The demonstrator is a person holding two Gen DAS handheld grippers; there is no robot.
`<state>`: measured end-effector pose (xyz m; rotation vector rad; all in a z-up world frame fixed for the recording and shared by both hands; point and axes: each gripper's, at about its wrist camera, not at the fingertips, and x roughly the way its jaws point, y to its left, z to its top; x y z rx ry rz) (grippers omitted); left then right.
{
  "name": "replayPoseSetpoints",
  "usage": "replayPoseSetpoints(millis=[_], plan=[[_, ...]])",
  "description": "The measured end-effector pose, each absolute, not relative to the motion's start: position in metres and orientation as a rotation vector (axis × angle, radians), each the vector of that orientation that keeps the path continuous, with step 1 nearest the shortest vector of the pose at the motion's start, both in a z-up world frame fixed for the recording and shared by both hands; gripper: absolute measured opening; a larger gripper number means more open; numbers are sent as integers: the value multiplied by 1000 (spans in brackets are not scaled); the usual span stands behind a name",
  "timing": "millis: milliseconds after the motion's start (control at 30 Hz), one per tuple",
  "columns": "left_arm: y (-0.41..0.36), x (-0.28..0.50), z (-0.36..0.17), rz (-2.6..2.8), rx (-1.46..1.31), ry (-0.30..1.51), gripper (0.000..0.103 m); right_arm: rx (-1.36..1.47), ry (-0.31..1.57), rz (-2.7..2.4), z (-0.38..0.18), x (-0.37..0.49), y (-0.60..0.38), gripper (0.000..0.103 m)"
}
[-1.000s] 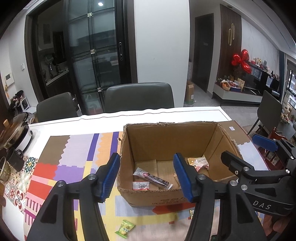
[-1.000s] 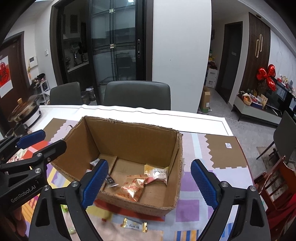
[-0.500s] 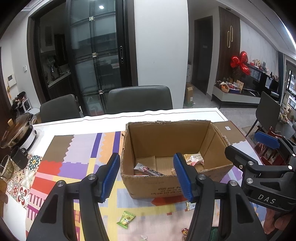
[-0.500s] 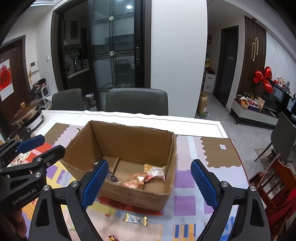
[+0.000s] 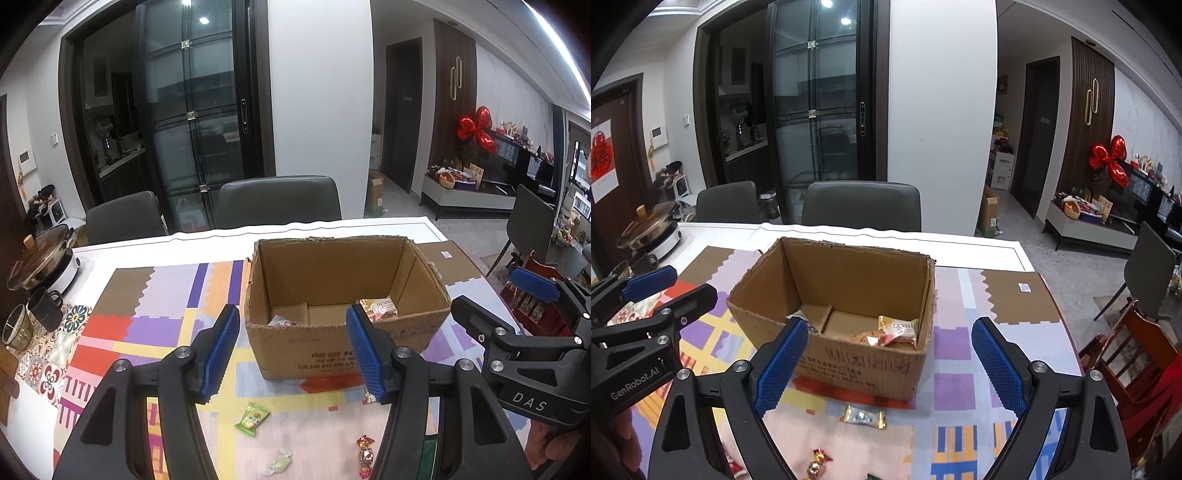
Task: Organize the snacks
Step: 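Withdraw both open tools from the box toward the remaining candies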
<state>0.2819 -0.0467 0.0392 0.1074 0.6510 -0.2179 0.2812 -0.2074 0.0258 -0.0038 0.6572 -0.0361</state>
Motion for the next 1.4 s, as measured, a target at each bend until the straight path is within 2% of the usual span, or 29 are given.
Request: replayPoseSetpoints(millis=[900,1400], plan=[[-29,225,28,-214,104,663,59,-32,661,-28,20,223,-195,91],[-27,203,16,-202,117,684,66,-27,690,-29,4,200,-190,91]])
